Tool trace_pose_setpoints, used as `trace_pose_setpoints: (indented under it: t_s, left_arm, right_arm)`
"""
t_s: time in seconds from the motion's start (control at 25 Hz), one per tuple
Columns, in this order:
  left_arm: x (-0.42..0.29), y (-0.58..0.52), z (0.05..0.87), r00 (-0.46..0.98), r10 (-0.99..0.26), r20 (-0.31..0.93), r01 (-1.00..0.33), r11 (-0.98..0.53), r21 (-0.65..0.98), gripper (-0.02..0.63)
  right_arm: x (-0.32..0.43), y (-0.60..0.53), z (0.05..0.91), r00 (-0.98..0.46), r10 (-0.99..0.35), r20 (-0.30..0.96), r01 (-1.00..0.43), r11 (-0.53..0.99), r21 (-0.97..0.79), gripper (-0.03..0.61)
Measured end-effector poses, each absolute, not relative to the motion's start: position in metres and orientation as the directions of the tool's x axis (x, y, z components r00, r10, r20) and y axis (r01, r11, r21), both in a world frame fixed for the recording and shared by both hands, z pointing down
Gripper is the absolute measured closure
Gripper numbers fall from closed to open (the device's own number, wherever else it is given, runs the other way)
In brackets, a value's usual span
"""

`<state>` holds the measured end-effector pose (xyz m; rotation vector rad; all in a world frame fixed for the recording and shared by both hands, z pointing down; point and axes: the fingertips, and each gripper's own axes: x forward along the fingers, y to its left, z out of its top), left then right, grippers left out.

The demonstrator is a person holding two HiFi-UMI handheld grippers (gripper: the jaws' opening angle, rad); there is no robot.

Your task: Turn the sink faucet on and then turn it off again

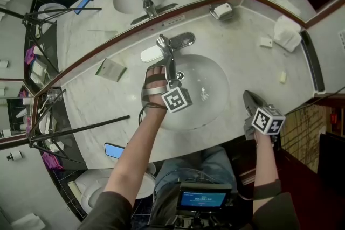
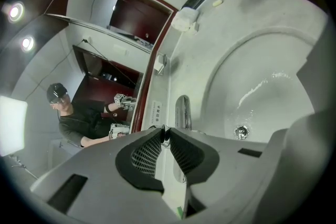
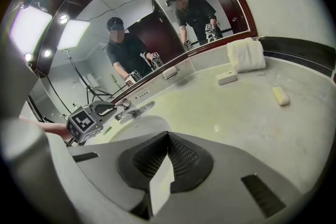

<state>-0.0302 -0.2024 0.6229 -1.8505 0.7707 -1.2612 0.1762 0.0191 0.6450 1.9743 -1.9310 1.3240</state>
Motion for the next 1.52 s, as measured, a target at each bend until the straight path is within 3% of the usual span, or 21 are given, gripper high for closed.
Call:
trace_pose_setpoints:
  t_s: [0.24,0.44,0.96,1.52]
  left_arm:
    - [-0.031,-0.183,0.614,0.336,-0.775,0.535,-0.063,-0.585,-0.809,0.563]
    - [-0.032,-0.165,0.589,0.345,-0.772,0.535,-0.067,-0.588,-0.806,0.613]
    - [-0.04,-0.129,0.519,0.357,-0.742,0.567,-0.087,-0.631,-0.771,0.614]
    - [-0.053,-0.121,0.462,0.383,-0.7,0.603,-0.192,-0.699,-0.689,0.614]
  right_arm:
    - [0.175,0.012,0.627,-0.181,-0.789,0.587,-0.855,-0.169,-0.491,0.555]
    - [0.177,0.0,0.601,-0.189,-0.81,0.556,-0.868,-0.128,-0.48,0.555]
    - [0.168,-0.015,0.559,-0.227,-0.823,0.521,-0.882,-0.053,-0.468,0.555]
    - [0.167,-0.016,0.531,-0.225,-0.825,0.519,-0.92,0.004,-0.393,0.555]
